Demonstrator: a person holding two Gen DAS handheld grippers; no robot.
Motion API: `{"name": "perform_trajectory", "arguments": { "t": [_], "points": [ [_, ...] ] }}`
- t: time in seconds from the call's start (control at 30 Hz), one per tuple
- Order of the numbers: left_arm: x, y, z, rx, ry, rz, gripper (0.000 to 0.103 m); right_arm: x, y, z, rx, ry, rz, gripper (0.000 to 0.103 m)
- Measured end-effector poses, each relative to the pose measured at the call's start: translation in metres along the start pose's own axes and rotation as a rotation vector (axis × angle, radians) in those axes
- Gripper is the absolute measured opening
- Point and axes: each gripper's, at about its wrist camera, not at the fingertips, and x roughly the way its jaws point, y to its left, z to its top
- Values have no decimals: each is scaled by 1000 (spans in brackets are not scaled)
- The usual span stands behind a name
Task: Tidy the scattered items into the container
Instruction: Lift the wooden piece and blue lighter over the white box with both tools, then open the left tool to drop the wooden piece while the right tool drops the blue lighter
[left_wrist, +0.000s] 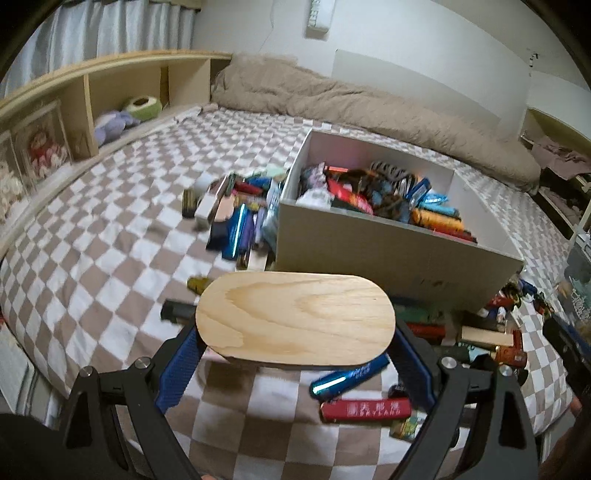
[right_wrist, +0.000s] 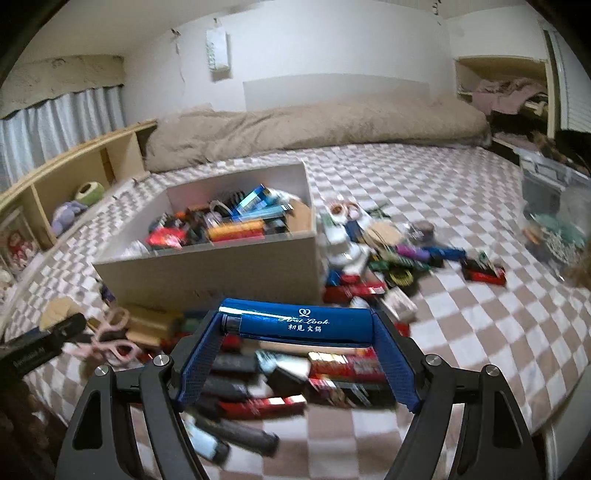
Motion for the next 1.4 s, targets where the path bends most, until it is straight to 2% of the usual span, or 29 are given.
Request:
{"name": "perform_trajectory", "arguments": {
  "t": [0.33,0.57,0.7,0.9,1.17,1.33,1.4],
  "points": [
    [8,-35,50,57,-41,-60,94,19,27,51,-63,-51,91,81],
    [26,-51,90,95,-33,-83,94,54,36,79,-91,22,147,81],
    [38,-53,106,96,-23,-97,94,70,41,82,-94,54,155,81],
    [54,-51,110,79,23,-135,94,91,51,74,-91,109,173,81],
    [64,-52,106,60,73,-184,94,109,56,70,-101,133,165,81],
    [70,-54,107,22,131,-264,94,117,56,65,-115,146,169,81],
    [71,-58,106,18,146,-274,94,118,55,63,-120,147,165,81]
  ]
}}
